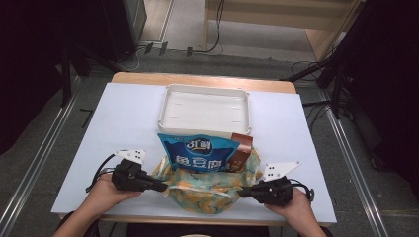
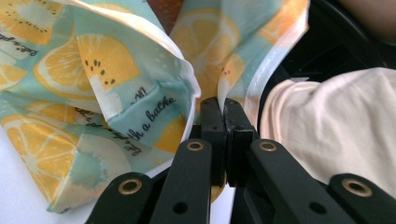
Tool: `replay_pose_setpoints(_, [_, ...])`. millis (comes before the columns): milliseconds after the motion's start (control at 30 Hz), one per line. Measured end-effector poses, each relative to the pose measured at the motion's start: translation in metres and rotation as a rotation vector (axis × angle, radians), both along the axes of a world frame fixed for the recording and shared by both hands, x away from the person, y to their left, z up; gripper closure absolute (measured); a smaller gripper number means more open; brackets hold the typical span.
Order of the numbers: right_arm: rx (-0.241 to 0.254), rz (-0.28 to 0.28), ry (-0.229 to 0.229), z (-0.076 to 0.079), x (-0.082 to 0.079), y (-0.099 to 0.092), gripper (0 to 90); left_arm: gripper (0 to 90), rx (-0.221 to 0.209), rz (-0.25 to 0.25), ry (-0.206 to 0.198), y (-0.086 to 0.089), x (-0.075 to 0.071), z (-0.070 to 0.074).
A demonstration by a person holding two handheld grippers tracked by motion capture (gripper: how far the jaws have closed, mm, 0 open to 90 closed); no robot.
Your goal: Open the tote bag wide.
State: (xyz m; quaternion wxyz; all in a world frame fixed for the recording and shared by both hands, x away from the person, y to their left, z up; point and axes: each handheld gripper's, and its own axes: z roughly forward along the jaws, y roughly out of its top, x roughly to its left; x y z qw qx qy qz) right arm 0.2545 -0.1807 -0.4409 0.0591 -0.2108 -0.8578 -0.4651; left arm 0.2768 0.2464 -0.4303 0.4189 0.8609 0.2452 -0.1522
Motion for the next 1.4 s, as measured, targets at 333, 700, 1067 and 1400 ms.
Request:
replay_pose_setpoints(333, [-0.043,0.036,0.022,-0.007,-0.001,0.007,90.0,90.0,0.004,-0.025,-0.008,-0.003,-0.007,-0.003])
replay_pose_setpoints(700, [-0.072,0.062,0.028,-0.012,-0.002,0.011,90.0,89.8,-0.019,-0.002,0.03,0.005,-0.002,-0.015])
replay_pose_setpoints(1067, [-0.091,0.115,0.022,-0.021,-0.001,0.021,90.0,90.0,0.006,-0.029,-0.019,-0.006,0.002,-0.026])
replay_pose_setpoints(1400, [-0.152,0.124,0.0,-0.03,0.0,0.029,90.0,90.0,0.079,-0.003,0.0,-0.005,0.007,-0.036])
